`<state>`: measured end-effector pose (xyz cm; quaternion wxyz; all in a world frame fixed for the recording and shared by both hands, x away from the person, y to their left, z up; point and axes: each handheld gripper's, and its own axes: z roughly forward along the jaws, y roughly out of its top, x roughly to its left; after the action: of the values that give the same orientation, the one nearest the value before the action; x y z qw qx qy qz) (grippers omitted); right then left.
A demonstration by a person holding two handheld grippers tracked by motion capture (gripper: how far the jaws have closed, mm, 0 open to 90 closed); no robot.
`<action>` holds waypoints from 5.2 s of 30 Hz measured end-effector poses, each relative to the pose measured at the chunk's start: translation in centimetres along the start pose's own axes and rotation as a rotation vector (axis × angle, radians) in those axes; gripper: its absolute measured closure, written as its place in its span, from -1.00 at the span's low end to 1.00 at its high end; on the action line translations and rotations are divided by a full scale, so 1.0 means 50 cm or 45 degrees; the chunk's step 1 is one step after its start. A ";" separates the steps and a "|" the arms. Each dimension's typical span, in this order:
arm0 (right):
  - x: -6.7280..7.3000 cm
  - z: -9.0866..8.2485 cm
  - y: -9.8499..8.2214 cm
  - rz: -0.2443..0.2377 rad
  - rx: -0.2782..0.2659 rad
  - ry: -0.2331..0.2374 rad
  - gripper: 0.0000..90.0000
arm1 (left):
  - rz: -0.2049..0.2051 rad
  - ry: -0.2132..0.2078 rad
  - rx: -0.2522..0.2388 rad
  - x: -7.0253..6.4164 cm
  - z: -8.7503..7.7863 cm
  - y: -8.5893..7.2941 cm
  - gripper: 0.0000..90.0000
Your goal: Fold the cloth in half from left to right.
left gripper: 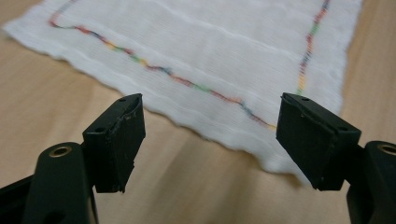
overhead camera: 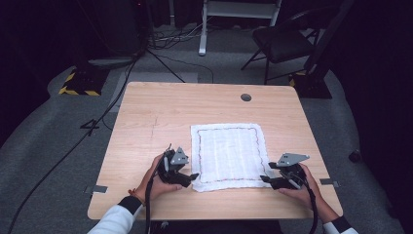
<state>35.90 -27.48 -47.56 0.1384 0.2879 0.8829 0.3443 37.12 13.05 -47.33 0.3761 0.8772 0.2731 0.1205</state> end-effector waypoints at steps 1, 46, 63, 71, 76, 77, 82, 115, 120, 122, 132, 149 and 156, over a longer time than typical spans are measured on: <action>0.000 0.000 0.000 0.000 0.000 0.000 -0.19 | 0.000 0.000 0.000 0.000 0.000 0.000 -0.47; 0.257 0.240 0.218 -0.421 -0.044 0.401 0.21 | -0.222 0.131 0.039 0.247 0.175 0.097 0.20; 0.264 0.232 0.235 -0.458 -0.037 0.357 0.87 | -0.188 0.084 0.092 0.250 0.123 0.077 0.94; 0.262 0.219 0.247 -0.454 -0.089 0.348 0.87 | -0.208 0.119 0.045 0.255 0.095 0.071 0.94; 0.267 0.219 0.253 -0.459 -0.097 0.350 0.88 | -0.210 0.146 0.055 0.263 0.078 0.062 0.94; 0.268 0.219 0.254 -0.468 -0.101 0.349 0.88 | -0.222 0.147 0.049 0.264 0.076 0.059 0.94; 0.267 0.222 0.256 -0.469 -0.099 0.348 0.88 | -0.221 0.150 0.048 0.268 0.066 0.054 0.94; 0.240 0.153 0.282 -0.407 -0.272 0.272 0.88 | -0.192 0.212 -0.087 0.254 0.023 0.117 0.94; 0.206 0.111 0.260 -0.362 -0.304 0.224 0.88 | -0.141 0.196 -0.097 0.232 0.049 0.169 0.94; 0.200 0.105 0.256 -0.351 -0.308 0.218 0.88 | -0.130 0.190 -0.103 0.224 0.060 0.186 0.94; 0.132 0.039 0.198 -0.238 -0.318 0.125 0.88 | -0.079 0.152 -0.083 0.181 0.143 0.252 0.94; 0.065 -0.008 0.109 -0.145 -0.225 -0.005 0.88 | -0.027 0.111 -0.089 0.125 0.254 0.323 0.94; 0.035 -0.017 0.073 -0.100 -0.172 -0.081 0.85 | -0.024 0.081 -0.096 0.102 0.303 0.345 0.79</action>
<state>35.62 -24.71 -44.52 0.1988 0.2538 0.8635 0.3879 54.31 -2.85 -45.18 0.4009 0.8556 0.2885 0.1551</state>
